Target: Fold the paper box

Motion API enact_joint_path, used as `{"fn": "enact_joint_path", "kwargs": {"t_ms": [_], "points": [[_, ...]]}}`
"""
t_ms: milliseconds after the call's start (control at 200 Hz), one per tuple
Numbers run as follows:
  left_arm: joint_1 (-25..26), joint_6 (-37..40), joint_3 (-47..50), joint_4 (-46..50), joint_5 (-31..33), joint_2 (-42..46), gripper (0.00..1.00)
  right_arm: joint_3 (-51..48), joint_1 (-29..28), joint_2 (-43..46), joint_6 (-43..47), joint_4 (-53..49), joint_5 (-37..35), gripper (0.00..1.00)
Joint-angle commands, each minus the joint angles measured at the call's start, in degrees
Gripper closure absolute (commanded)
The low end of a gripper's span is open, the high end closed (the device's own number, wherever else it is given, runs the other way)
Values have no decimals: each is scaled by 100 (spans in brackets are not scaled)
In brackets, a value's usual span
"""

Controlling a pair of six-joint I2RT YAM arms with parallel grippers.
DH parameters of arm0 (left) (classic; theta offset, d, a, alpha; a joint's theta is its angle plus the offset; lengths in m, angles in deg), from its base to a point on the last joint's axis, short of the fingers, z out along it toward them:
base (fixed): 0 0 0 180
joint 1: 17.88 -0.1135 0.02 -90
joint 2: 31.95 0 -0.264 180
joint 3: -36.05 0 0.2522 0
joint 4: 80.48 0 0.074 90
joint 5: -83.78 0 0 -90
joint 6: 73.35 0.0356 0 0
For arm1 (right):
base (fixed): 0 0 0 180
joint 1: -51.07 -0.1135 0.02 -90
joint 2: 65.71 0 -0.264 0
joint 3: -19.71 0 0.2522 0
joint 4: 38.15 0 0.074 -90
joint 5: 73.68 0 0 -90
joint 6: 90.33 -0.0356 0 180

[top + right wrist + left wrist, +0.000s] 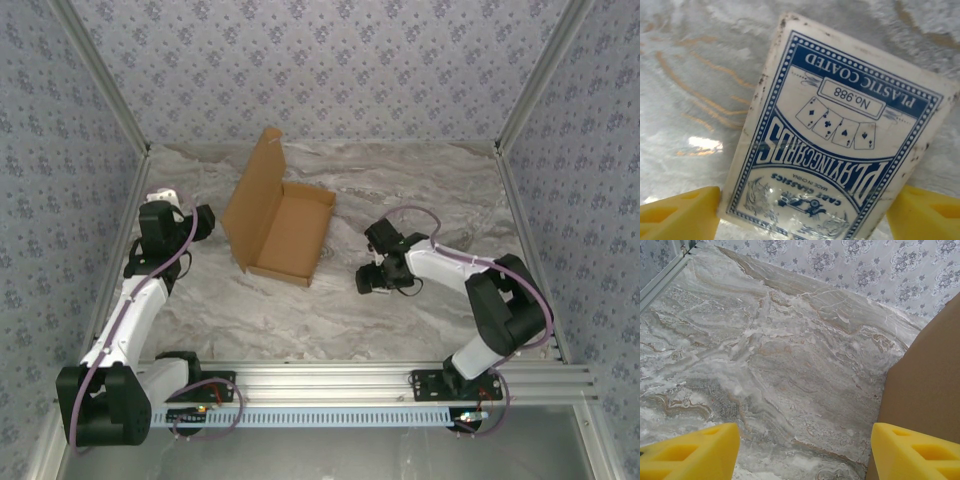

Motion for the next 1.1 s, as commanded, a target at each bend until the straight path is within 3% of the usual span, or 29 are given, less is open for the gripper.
{"fn": "enact_joint_path", "kwargs": {"t_ms": [0, 135, 265, 450, 560, 680, 840, 1094], "points": [[-24, 64, 24, -96, -92, 98, 30, 218, -19, -297, -298, -7, -547, 21], [-23, 73, 42, -91, -67, 165, 30, 238, -120, -408, -519, 223, -537, 22], [-25, 70, 35, -130, -100, 126, 30, 249, -172, -394, -706, 372, -643, 11], [-20, 70, 32, -170, -136, 43, 30, 345, -163, -511, -778, 493, -741, 8], [-20, 68, 39, -197, -172, 8, 30, 470, -163, -698, -773, 524, -905, 14], [-20, 76, 38, -214, -206, 7, 30, 574, -197, -921, -730, 556, -1335, 24], [-20, 97, 48, -197, -195, 24, 30, 634, -231, -887, -754, 790, -1357, 39], [-16, -48, 103, -308, -212, 85, 30, 1330, -731, -494, -868, 942, -1359, 42]]}}
